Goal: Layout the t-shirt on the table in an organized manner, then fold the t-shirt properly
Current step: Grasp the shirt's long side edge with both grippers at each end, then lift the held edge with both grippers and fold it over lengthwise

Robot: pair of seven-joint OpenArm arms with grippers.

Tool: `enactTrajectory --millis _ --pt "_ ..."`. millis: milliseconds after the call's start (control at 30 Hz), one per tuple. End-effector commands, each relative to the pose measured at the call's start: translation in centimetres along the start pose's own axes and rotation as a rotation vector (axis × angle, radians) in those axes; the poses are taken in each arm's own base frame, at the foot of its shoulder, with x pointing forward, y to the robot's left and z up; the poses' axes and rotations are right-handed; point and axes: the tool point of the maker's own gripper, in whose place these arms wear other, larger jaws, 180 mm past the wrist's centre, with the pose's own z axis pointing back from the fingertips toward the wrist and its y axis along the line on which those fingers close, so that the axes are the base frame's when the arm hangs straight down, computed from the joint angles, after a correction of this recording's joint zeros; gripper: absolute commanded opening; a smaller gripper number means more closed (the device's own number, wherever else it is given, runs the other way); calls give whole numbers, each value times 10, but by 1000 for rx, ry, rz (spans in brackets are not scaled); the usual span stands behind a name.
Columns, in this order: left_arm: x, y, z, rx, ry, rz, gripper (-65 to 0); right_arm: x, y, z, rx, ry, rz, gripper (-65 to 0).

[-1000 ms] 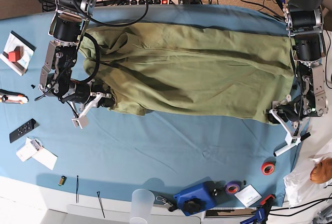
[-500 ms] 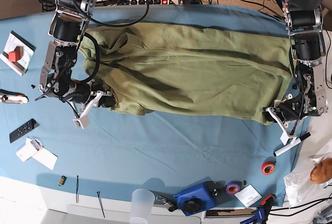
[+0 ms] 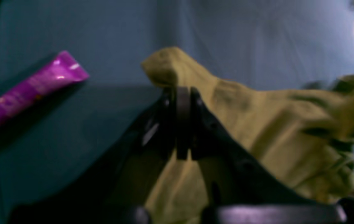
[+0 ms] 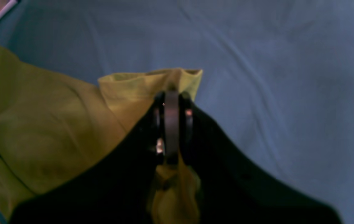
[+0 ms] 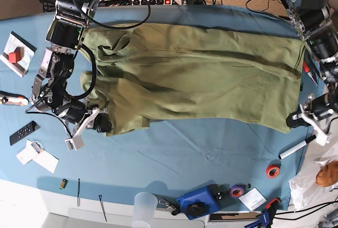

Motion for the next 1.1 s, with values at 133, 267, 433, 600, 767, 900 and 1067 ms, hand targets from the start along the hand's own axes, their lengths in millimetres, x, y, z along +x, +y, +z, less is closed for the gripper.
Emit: enactTrajectory --millis 133,267,433,600,767,900,1067 --pt "-3 19 26 26 -10 8 -650 16 10 21 -20 -74 79 -650" --pt "-23 19 33 -22 5 51 -650 4 22 34 -32 -72 126 -650" --pt "-40 19 37 -63 -2 103 -650 -6 39 53 -50 -80 192 -650" --pt "-49 14 40 -93 31 114 -650 -12 36 79 -111 -108 192 -650" --pt "-44 13 49 -115 29 120 -650 -29 24 100 -163 -103 148 -650" --pt "-47 12 54 -127 57 120 -650 -47 18 107 -180 -70 114 -650" --pt "-64 17 59 -107 89 127 -650 -70 28 108 -130 -15 84 -650"
